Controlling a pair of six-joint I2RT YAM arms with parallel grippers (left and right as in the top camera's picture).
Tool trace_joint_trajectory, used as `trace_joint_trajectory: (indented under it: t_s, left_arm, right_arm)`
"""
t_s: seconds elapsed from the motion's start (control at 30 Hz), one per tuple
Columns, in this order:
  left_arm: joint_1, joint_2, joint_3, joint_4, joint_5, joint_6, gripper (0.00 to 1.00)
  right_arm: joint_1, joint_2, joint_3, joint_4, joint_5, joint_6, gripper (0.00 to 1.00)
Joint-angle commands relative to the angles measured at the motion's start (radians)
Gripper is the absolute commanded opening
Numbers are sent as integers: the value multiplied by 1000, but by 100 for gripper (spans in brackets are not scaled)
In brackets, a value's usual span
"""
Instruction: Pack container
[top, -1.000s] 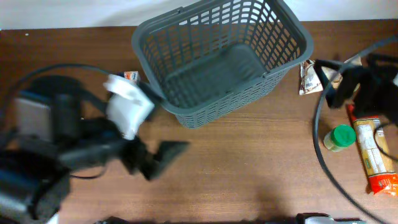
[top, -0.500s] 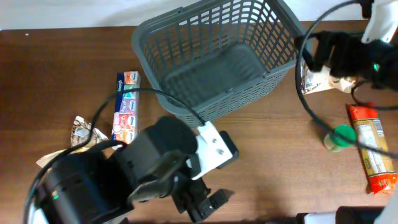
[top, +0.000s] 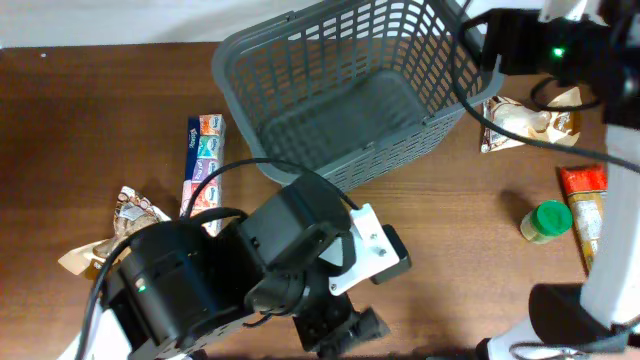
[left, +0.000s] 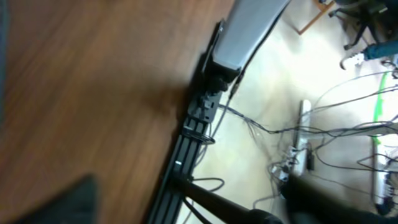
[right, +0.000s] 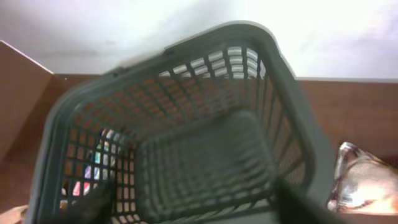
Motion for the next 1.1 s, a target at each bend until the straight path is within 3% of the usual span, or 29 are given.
trace_joint_trajectory:
  t_s: [0.0, 0.03, 0.1, 0.13, 0.3, 0.43, 1.07]
  left_arm:
    - [-5, 19, 10, 0, 36, -3, 8]
    - [-5, 27, 10, 0, 36, -3, 2]
    - [-5, 42, 10, 1, 35, -5, 2]
    - [-5, 55, 10, 2, 8, -44, 2]
    - [-5, 117, 9, -21, -282, -328, 2]
    - [-5, 163, 9, -19, -399, -459, 2]
    - [9, 347, 8, 53, -531, -469, 2]
  right_arm:
    - [25, 44, 6, -14, -8, -16, 43]
    - [31, 55, 5, -16, -8, -16, 29]
    - [36, 72, 5, -18, -5, -16, 15]
    - [40, 83, 5, -22, 18, -9, 4]
    - [50, 104, 1, -56, 241, 64, 4]
    - [50, 122, 0, -99, 285, 63, 4]
    - [69, 220, 0, -142, 308, 26, 4]
